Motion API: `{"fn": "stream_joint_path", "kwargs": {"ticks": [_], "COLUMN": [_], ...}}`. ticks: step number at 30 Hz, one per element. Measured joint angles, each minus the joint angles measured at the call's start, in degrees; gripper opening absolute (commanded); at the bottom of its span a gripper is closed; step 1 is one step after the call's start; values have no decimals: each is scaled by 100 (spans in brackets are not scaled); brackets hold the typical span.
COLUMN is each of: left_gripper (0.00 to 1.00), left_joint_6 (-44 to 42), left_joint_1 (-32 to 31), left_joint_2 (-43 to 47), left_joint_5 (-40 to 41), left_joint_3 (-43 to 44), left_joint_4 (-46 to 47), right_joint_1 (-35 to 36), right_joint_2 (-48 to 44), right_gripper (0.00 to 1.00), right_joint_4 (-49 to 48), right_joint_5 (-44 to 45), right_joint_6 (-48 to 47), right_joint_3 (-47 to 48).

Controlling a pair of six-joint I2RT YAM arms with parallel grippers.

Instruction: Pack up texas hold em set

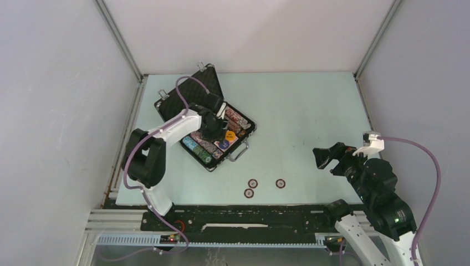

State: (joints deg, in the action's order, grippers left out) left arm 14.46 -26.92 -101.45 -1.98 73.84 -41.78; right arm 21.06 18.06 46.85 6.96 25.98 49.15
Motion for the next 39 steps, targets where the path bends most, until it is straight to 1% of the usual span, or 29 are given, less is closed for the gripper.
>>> {"fn": "stream_joint_path", "kwargs": {"ticks": [1,3,7,8,9,14,17,21,23,26,33,35,39], "left_gripper": [76,83,88,92,94,95,95,95,96,95,85,84,84], "left_joint_6": [-9,-35,-52,-48,-39,238,520,813,887,940,938,925,907], "left_joint_1": [-59,-229,-809,-966,-1088,-1954,-2660,-3379,-3517,-3536,-3526,-3526,-3526], "left_joint_2": [70,212,603,726,833,1294,1266,938,697,411,-59,-149,-177], "left_joint_5": [85,262,483,479,474,505,542,540,551,621,634,634,640], "left_joint_3": [0,0,-2,-4,-20,-254,-407,-533,-542,-542,-542,-542,-542], "left_joint_4": [-37,-87,-59,-26,22,352,575,739,756,789,798,780,743], "right_joint_1": [0,0,0,0,0,0,0,0,0,0,0,0,0], "right_joint_2": [4,17,61,70,76,79,81,81,81,81,81,81,81], "right_gripper": [99,99,99,99,99,99,99,99,99,99,99,99,99], "right_joint_4": [0,0,-2,-2,-2,-2,-2,-2,-2,-2,-2,-2,-2], "right_joint_5": [0,-2,-4,-4,-2,-2,0,0,2,0,0,0,-7], "right_joint_6": [-2,-2,-4,-4,-7,-7,-9,-9,-7,-9,-9,-9,-9], "right_joint_3": [0,-2,-2,-2,-2,-2,-2,-2,-2,-2,-2,-2,-2]}}
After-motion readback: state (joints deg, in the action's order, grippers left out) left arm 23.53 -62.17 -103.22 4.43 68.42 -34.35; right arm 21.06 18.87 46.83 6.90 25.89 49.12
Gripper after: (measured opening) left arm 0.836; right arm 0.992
